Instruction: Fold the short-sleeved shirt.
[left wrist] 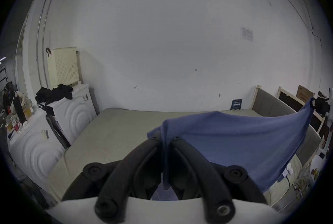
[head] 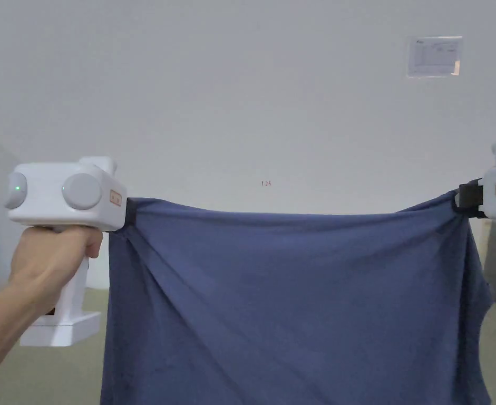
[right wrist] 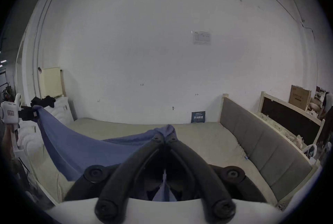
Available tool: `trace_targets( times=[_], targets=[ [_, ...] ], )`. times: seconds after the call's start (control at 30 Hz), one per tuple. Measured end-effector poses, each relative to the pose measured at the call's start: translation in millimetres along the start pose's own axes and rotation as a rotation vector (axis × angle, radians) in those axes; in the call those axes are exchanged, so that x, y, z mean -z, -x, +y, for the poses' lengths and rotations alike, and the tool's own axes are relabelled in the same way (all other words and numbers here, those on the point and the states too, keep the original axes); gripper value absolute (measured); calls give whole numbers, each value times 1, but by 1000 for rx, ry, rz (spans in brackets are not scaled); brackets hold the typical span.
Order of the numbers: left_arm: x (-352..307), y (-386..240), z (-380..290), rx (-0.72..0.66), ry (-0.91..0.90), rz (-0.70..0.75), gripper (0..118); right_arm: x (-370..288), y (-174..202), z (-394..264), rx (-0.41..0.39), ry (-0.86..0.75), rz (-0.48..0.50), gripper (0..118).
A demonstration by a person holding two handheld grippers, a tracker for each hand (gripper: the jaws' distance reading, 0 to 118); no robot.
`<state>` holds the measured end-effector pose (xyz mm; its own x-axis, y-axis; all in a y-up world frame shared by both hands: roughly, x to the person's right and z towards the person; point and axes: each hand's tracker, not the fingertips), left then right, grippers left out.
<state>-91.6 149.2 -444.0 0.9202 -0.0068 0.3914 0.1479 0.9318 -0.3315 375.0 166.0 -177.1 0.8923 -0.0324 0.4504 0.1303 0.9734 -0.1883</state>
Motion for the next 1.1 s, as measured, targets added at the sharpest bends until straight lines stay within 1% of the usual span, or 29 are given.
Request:
trace_targets(
  times=[0.1, 0.2, 0.33, 0.57, 0.7, 0.8, 0.93, 1.0, 1.1],
  targets=[
    [13, 2, 6, -11, -5, -5, 4, 19, 2, 11, -17, -2, -1, 2],
    [31, -1, 18, 11, -3, 4, 4, 41, 6, 28, -43, -9, -12, 2],
    [58, -5, 35, 9, -13, 27, 4, 78, 7, 54, -51, -14, -27, 2],
    [122, -18, 68, -10, -25, 53, 4, 150, 12, 83, -80, -16, -63, 2],
    [165, -27, 78, -23, -31, 85, 4, 192, 12, 90, -53, -26, -66, 2],
    [192, -33, 83, -9, -37, 125, 4, 221, 17, 95, -78, -21, -79, 2],
    [225, -35, 78, -29, -45, 149, 4, 256, 27, 98, -79, -29, -80, 2],
    [241, -38, 69, -27, -49, 184, 4, 272, 32, 93, -88, -41, -80, 2],
    [272, -38, 56, -13, -14, 185, 4, 297, 38, 79, -92, -6, -101, 2]
  ],
)
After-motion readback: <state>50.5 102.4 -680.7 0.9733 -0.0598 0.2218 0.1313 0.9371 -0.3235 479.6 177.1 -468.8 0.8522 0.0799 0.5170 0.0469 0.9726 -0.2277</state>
